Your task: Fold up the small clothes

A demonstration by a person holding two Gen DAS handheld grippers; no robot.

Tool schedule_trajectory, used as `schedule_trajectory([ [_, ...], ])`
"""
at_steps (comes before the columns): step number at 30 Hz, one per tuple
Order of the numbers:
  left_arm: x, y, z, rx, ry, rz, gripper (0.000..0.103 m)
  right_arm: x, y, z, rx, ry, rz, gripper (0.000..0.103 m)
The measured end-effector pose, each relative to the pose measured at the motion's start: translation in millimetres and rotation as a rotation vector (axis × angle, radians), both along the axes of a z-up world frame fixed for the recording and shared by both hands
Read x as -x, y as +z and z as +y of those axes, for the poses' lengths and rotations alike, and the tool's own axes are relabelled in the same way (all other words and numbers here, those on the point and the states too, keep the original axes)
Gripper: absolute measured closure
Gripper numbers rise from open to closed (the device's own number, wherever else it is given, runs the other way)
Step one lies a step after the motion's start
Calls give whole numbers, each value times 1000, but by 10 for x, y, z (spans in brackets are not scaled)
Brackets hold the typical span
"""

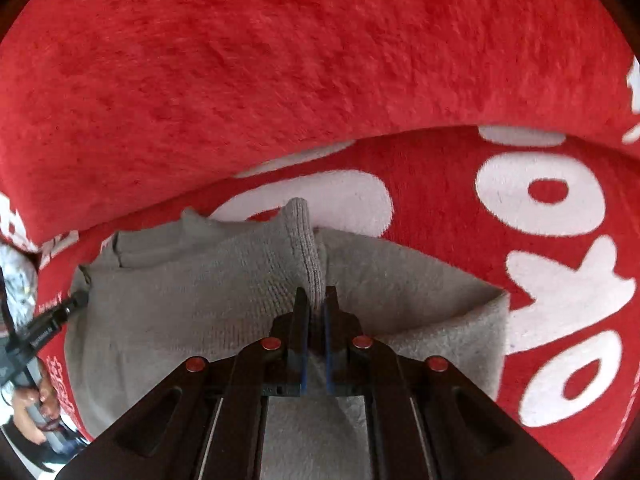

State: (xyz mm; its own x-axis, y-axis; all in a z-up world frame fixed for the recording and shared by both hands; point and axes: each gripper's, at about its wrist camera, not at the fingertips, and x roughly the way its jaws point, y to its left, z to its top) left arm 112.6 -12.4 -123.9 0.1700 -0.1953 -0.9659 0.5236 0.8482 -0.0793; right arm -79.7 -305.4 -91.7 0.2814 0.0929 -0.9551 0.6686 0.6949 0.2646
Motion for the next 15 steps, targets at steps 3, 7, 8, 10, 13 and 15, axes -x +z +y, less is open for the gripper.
schedule_trajectory([
  [3, -151, 21, 164, -63, 83, -62, 55, 15, 33, -50, 30, -20, 18, 83],
  [7, -357, 47, 447, -151, 179, -66, 55, 89, 110, -191, 61, -92, 77, 68],
  [8, -374, 82, 512, -152, 187, -60, 55, 111, 147, -198, 69, -105, 86, 68],
  [10, -326, 197, 661, -116, 183, -40, 55, 170, 277, -162, 65, -112, 67, 68],
  [13, -124, 354, 782, -30, 142, 19, 50, 282, 485, 76, 46, -61, 13, 68],
  [15, 142, 392, 853, -2, 112, 63, 20, 371, 569, 343, 31, 1, -7, 68],
])
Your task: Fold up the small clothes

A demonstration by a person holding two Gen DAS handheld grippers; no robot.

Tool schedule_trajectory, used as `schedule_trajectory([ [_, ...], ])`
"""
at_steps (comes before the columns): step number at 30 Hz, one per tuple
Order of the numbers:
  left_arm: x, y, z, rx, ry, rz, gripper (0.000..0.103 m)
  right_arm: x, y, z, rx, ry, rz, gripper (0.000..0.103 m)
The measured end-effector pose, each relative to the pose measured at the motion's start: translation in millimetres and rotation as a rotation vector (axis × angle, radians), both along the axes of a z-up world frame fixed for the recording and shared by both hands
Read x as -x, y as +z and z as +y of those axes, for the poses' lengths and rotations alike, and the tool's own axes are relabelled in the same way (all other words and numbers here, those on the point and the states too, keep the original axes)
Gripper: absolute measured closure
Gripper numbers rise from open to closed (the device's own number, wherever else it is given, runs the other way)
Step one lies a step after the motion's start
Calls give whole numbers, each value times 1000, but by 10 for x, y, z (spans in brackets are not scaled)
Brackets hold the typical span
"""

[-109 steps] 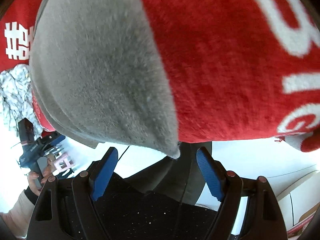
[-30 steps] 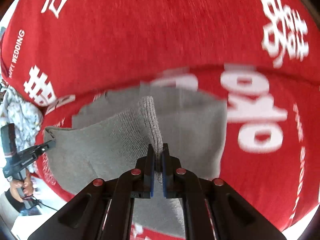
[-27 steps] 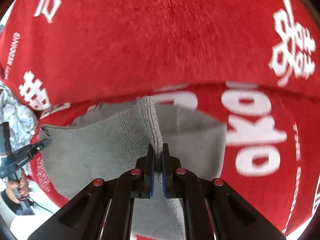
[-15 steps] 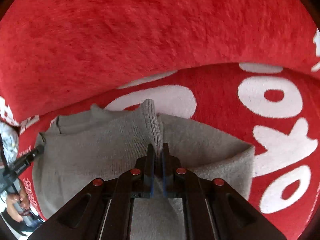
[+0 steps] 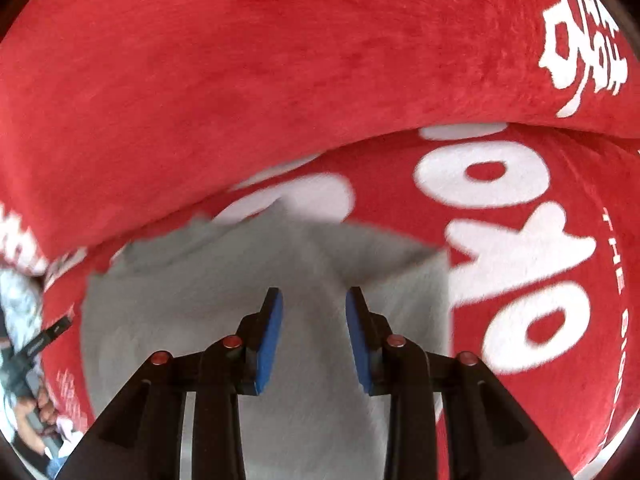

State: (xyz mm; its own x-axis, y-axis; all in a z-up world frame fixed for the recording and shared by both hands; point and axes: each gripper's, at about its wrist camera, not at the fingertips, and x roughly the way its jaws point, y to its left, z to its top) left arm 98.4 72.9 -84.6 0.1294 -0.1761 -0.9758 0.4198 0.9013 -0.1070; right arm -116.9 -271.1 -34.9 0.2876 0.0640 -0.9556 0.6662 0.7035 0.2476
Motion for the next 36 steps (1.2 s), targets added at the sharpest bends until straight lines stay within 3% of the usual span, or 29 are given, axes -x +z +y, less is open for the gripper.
schedule_trajectory([
  [3, 398, -57, 12, 0, -56, 11, 15, 125, -84, 380, -29, 73, 28, 68],
  [5, 590, -220, 48, -78, -69, 27, 15, 211, -217, 575, -32, 104, 88, 68],
  [7, 663, -314, 177, -129, -59, 39, 15, 354, -255, 633, 3, 120, 101, 69],
  [10, 708, -280, 422, -116, -6, 65, 15, 568, -153, 603, 41, 69, 136, 67],
  [12, 717, -229, 597, -115, 11, 82, 15, 777, -56, 459, -22, -7, 98, 66],
  [14, 724, -190, 708, -77, 22, 120, 15, 1037, 50, 390, -112, -97, 52, 49],
  [15, 741, -173, 759, -46, 27, 147, 15, 1151, 79, 396, -145, -132, 42, 33],
  [20, 840, -210, 822, 49, 30, 246, 15, 1676, -87, 598, -387, -344, 26, 30],
  [21, 867, -217, 821, 56, 31, 249, 21, 1756, -157, 620, -413, -393, 31, 30],
  [22, 868, -254, 844, 61, 34, 253, 38, 1827, -229, 627, -437, -446, 27, 30],
  [23, 881, -289, 854, 63, 34, 266, 50, 1894, -264, 616, -449, -482, 14, 30],
  [24, 894, -332, 864, 62, 37, 287, 73, 1913, -315, 604, -455, -516, 4, 30],
  [25, 888, -361, 871, 72, 41, 303, 88, 1916, -334, 588, -449, -538, 3, 31],
  [26, 908, -362, 880, 82, 39, 302, 89, 1885, -316, 572, -428, -538, 4, 37],
  [27, 924, -325, 866, 76, 29, 289, 93, 1795, -298, 546, -406, -500, 17, 82],
  [28, 947, -270, 845, 70, 11, 273, 95, 1684, -263, 536, -383, -434, 46, 95],
  [32, 1071, -181, 820, 31, -44, 213, 95, 1535, -108, 572, -255, -235, 115, 95],
  [34, 1061, -267, 856, -6, -43, 226, 95, 1516, -182, 562, -252, -214, 158, 95],
  [36, 1070, -243, 928, 16, -19, 225, 95, 1555, -239, 546, -272, -228, 174, 93],
])
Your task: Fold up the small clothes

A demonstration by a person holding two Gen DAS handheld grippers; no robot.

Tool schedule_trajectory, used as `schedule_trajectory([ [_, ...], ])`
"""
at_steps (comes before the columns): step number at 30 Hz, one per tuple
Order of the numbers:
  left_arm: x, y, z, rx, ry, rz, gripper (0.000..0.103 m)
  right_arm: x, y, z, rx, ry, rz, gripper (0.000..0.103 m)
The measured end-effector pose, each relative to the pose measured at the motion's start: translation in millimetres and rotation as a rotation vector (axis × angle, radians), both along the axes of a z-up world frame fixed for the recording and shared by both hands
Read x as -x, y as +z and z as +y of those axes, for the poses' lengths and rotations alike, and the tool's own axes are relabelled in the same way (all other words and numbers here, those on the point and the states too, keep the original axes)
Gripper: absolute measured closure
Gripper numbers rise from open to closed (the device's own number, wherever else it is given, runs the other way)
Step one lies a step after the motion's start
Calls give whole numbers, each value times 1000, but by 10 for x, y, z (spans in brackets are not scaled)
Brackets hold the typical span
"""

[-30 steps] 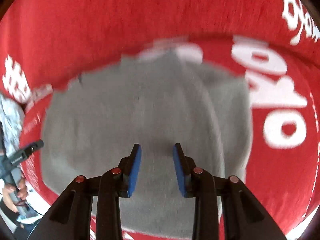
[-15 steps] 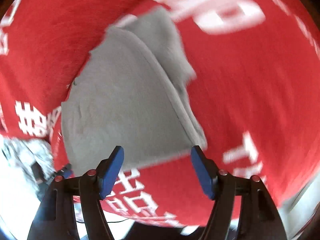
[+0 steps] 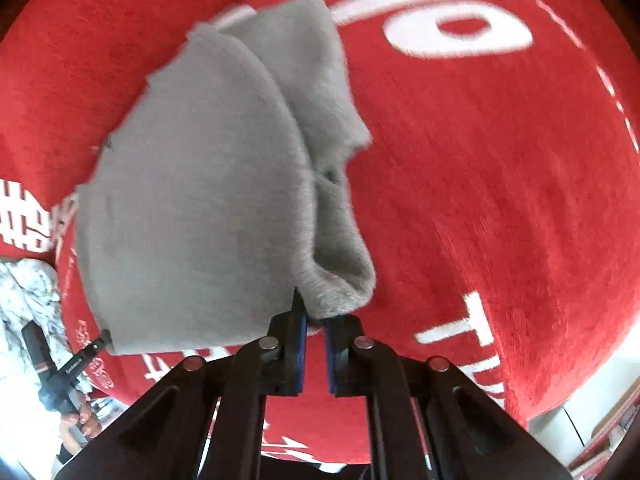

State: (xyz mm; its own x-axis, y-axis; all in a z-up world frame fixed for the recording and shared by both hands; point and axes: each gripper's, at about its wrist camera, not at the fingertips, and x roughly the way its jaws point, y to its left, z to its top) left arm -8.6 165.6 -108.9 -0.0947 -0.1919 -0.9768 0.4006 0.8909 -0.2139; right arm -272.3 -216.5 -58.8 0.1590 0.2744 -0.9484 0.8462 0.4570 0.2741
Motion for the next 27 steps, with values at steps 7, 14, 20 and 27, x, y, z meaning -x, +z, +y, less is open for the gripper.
schedule_trajectory([
  [7, 37, 395, 155, -25, 1, -71, 95, 81, 311, 2, 55, -2, 97, 74],
  [14, -196, 528, -262, 62, -15, -134, 95, -468, 644, 57, 214, 152, -7, 74],
  [20, -284, 4, -619, 8, 2, -88, 95, -890, 249, 116, 187, 247, 2, 74],
  [27, -253, 110, -322, -29, 5, -51, 95, -642, 185, 16, 153, 190, 66, 75],
])
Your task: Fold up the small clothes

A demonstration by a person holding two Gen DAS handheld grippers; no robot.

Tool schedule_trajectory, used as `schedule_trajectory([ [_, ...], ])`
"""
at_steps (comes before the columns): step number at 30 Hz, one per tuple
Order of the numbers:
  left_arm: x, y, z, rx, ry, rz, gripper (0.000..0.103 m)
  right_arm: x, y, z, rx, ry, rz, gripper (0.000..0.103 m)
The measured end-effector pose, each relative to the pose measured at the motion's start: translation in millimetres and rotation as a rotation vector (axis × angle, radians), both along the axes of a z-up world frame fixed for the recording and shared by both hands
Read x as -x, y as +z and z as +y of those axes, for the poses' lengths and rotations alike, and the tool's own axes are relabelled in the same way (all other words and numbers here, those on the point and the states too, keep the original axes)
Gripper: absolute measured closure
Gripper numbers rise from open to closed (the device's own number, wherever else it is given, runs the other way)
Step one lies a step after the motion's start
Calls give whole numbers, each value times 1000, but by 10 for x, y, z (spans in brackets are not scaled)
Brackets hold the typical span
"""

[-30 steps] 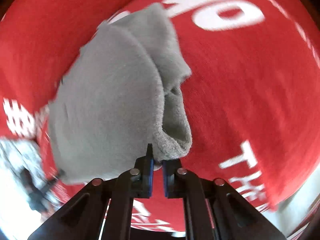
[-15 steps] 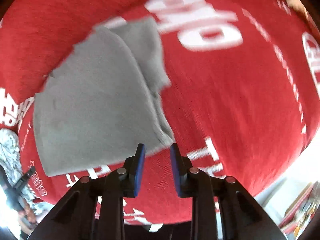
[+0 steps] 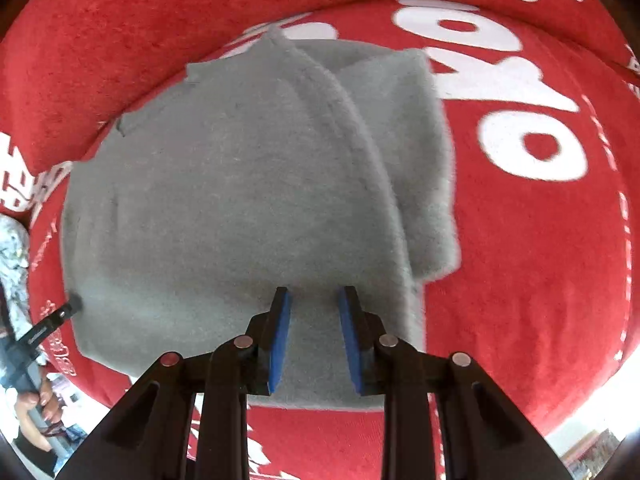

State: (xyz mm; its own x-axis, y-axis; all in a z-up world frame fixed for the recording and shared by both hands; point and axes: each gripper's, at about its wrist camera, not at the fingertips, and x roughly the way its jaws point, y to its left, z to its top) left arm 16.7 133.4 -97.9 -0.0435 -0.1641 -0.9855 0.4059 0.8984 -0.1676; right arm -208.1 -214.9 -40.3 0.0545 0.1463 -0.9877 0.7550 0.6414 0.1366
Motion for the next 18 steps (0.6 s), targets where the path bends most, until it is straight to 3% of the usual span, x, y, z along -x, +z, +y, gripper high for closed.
schedule_trajectory([
  [2, 47, 102, 103, -13, 2, -12, 95, 84, 48, -21, -24, -45, -7, 74],
  [6, 152, 302, 231, -43, 0, -48, 95, 207, 213, 46, -31, -80, -23, 59],
  [10, 233, 437, 303, -85, -12, -63, 95, 192, 292, 203, -52, -70, -43, 58],
  [14, 301, 587, 355, -46, -17, -98, 94, 32, 312, 371, -73, -66, -70, 44],
  [15, 304, 614, 344, -43, -18, -104, 65, -4, 326, 421, -83, -62, -82, 43],
  [16, 304, 651, 386, -46, -14, -109, 3, -33, 332, 457, -88, -56, -88, 40],
  [18, 329, 735, 397, -70, 5, -170, 2, -120, 331, 534, -95, -42, -101, 28],
])
